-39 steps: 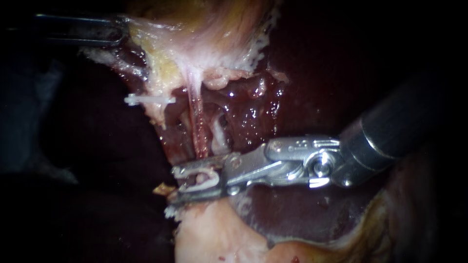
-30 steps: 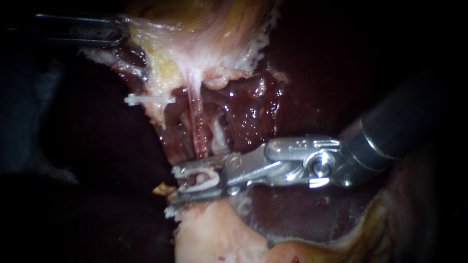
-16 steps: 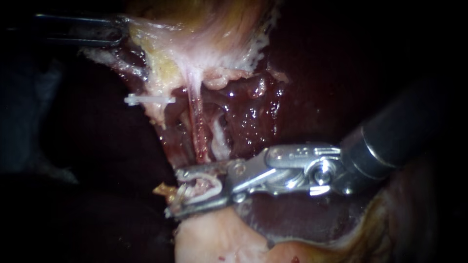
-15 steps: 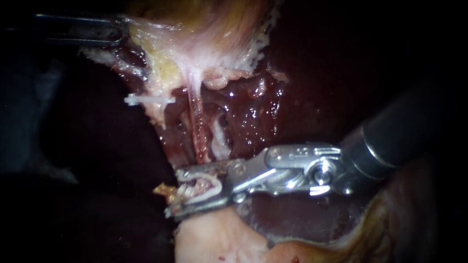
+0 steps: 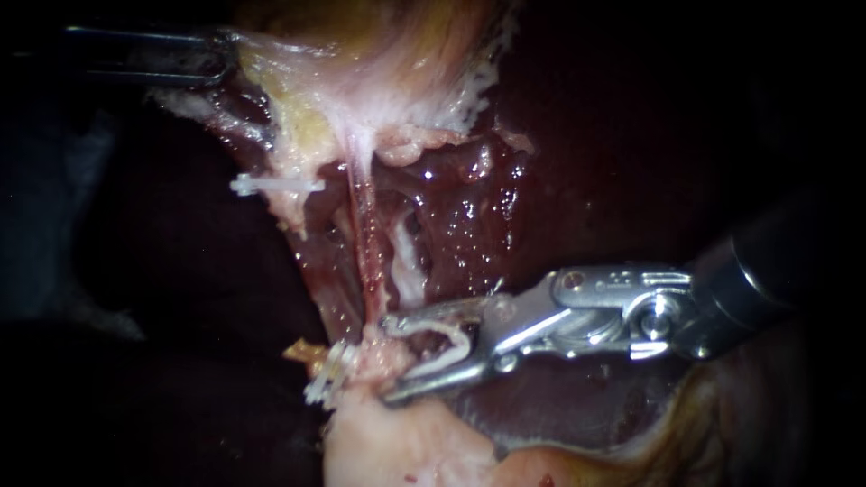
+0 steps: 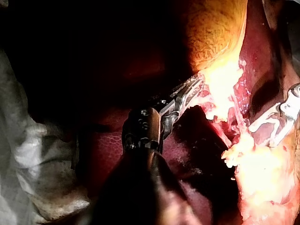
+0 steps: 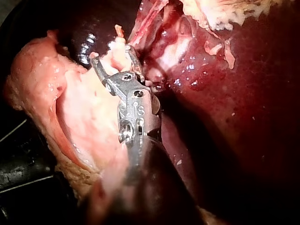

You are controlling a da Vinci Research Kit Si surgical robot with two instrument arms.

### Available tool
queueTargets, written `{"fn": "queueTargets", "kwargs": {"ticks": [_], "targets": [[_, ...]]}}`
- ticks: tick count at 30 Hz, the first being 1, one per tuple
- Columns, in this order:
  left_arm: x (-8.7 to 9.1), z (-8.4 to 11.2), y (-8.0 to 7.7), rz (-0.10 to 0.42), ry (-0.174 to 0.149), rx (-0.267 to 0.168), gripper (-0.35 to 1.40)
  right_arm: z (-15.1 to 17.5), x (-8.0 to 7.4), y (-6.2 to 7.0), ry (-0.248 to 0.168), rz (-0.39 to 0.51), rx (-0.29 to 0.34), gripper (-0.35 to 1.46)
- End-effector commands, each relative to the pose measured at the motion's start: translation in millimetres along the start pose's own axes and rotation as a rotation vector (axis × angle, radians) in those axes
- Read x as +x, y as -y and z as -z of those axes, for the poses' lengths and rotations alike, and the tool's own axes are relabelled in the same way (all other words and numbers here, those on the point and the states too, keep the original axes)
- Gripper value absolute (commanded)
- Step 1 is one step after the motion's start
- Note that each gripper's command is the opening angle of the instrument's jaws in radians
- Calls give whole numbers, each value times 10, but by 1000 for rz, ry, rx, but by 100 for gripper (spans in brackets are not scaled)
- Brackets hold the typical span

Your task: Clipping first clip right tube

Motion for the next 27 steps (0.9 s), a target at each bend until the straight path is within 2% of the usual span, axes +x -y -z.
{"fn": "queueTargets", "kwargs": {"ticks": [1, 12, 27], "targets": [[0, 0, 0, 0, 0, 0, -35, 1, -1, -1, 2, -4, -7, 50], [-1, -1, 0, -1, 0, 1, -35, -1, -12, -28, 2, -24, -27, 50], [-2, -1, 0, -1, -1, 1, -35, -44, -17, -42, 3, -24, -53, 50]]}}
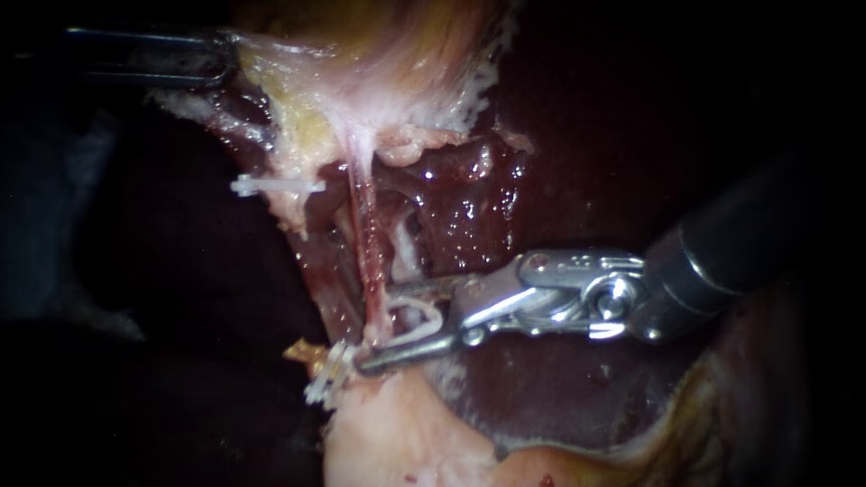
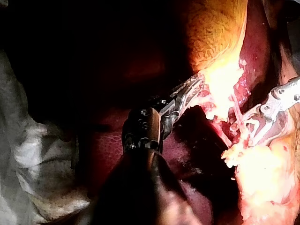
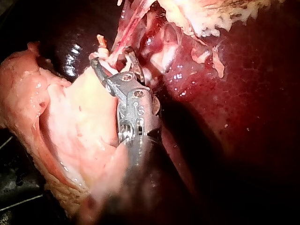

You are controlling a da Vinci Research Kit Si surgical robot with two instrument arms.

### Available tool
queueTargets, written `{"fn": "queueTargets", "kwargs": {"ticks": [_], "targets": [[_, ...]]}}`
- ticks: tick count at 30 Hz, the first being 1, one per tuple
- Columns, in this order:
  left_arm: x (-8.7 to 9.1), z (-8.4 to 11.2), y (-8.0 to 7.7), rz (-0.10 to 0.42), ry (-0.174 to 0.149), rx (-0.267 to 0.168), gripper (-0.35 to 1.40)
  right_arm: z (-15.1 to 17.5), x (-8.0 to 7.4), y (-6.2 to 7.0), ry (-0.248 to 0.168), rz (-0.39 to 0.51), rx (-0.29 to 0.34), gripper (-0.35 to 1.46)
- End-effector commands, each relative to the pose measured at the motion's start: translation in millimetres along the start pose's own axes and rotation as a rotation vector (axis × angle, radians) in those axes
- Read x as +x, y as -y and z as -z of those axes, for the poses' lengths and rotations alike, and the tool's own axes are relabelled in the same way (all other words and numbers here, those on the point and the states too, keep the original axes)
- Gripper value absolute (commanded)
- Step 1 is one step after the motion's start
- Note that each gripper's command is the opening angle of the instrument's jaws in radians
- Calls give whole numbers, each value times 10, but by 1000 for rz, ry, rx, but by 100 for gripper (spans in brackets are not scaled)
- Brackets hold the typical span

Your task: Clipping first clip right tube

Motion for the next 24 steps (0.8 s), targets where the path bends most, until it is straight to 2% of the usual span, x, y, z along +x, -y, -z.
{"fn": "queueTargets", "kwargs": {"ticks": [1, 11, 17, 24], "targets": [[0, 0, 0, 0, 0, 0, -35, -3, 0, -1, 2, -5, 1, 50], [0, -1, 0, 0, 0, 0, -35, -33, -4, -4, 2, -4, 20, 50], [0, -1, 0, 0, 0, 0, -35, -40, -1, -5, -3, -9, 31, 50], [0, -1, 0, -1, 0, 0, -35, -45, 1, 6, -14, -7, 72, 50]]}}
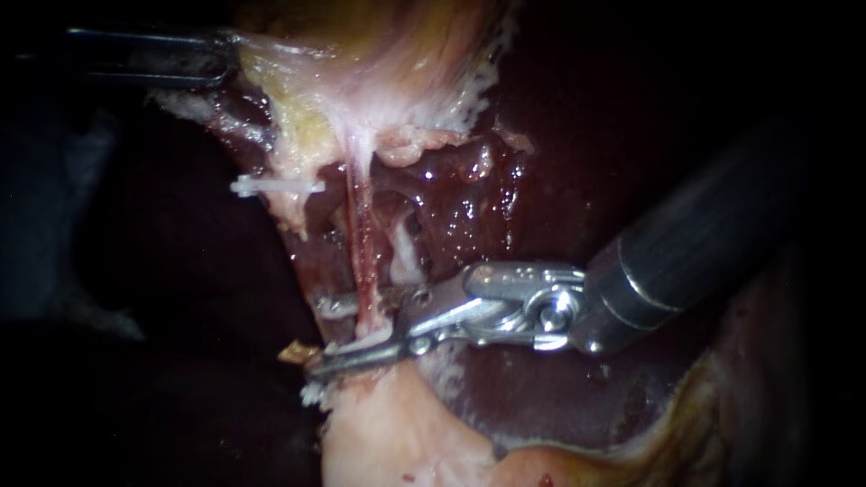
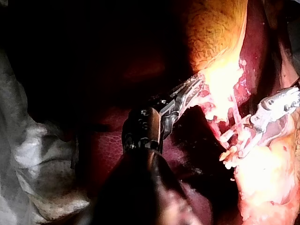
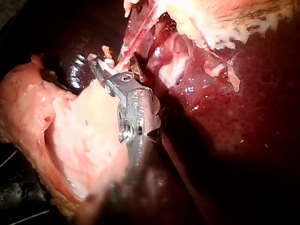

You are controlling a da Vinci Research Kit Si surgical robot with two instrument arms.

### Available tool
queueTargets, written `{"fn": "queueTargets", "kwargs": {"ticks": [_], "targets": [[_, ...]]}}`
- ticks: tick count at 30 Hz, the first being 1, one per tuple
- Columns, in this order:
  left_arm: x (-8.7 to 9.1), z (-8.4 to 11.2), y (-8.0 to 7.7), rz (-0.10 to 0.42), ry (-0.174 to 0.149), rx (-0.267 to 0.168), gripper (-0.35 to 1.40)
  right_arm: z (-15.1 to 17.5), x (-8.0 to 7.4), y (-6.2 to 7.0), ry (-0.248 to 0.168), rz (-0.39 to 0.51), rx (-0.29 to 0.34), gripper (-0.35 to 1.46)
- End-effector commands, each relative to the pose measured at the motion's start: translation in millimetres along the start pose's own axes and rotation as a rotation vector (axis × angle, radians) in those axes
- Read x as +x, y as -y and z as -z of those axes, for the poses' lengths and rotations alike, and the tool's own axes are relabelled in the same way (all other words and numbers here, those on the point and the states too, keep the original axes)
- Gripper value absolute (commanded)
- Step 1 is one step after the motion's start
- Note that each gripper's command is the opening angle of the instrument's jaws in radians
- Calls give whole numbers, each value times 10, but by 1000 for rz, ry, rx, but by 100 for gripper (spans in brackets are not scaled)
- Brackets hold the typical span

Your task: Clipping first clip right tube

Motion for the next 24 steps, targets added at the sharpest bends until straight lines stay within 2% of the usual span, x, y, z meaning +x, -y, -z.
{"fn": "queueTargets", "kwargs": {"ticks": [1, 13, 17, 24], "targets": [[0, 0, 0, 0, 0, 0, -35, -1, 1, 4, 1, 5, 11, 50], [0, 1, 0, 0, 0, 0, -35, -12, 12, 50, -32, 9, 139, 50], [0, 1, 0, 0, 0, 0, -35, -13, 17, 57, -31, 11, 178, 49], [0, 1, 0, 0, 0, 0, -35, -12, 18, 56, -31, 9, 178, 48]]}}
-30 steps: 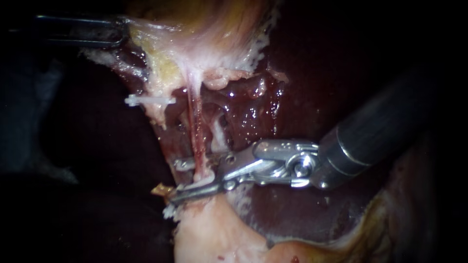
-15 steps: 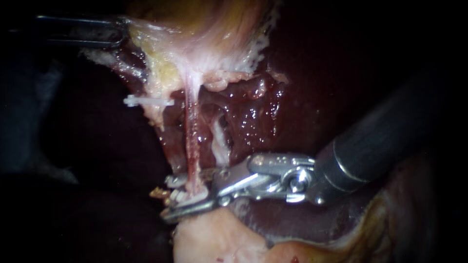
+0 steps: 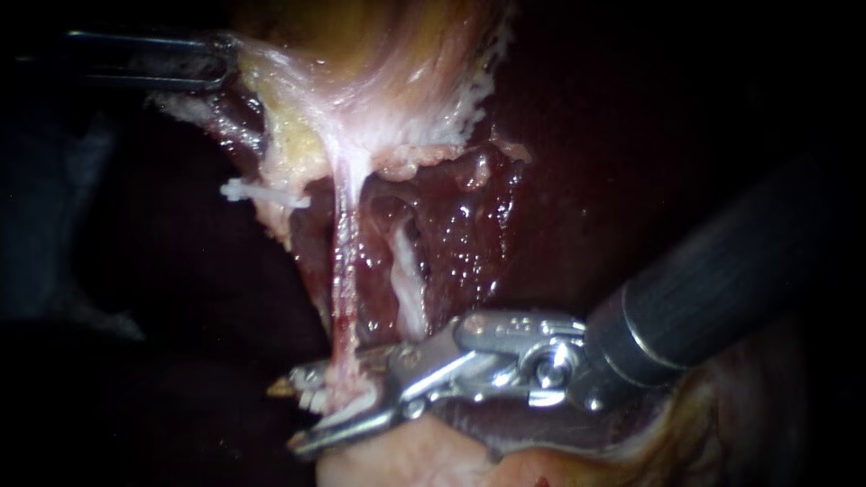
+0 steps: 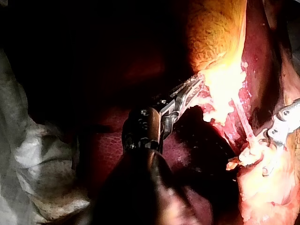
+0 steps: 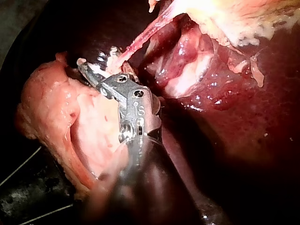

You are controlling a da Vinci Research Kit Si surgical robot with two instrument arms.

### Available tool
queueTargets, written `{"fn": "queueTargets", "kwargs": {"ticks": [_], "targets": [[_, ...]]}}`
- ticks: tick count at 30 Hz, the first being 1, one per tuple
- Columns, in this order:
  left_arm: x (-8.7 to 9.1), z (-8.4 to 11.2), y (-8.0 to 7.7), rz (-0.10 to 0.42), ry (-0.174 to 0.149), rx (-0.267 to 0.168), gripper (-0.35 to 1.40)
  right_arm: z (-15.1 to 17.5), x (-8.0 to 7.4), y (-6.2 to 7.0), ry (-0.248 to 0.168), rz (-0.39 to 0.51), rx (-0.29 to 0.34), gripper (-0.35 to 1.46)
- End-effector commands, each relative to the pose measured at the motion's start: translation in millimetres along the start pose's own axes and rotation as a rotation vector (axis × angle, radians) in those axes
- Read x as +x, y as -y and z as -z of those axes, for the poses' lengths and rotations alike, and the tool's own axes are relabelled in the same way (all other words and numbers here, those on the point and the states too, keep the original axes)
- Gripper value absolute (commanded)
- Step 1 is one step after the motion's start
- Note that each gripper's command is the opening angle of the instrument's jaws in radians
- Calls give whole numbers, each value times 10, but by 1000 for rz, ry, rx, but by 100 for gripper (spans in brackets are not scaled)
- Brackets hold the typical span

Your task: Clipping first clip right tube

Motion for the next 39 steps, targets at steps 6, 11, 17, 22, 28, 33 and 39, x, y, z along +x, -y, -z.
{"fn": "queueTargets", "kwargs": {"ticks": [6, 11, 17, 22, 28, 33, 39], "targets": [[0, 0, 0, 0, 0, 0, -35, 1, -1, -1, 0, -14, -2, 44], [0, 0, 0, 0, 0, 0, -35, 2, -1, -4, 0, -20, -2, 39], [0, 0, 0, 0, 0, 0, -35, 4, -2, -7, 0, -32, -3, 34], [0, 0, 0, 0, 0, 0, -35, 6, -1, -10, -4, -33, -12, 26], [0, 0, 0, 0, 0, 0, -35, 12, 2, -13, -9, -36, -19, 13], [0, 0, 0, 0, 0, -1, -35, 15, 5, -13, -12, -49, -24, -4], [0, 0, 0, 0, 0, -1, -35, 17, 6, -15, -15, -62, -30, -22]]}}
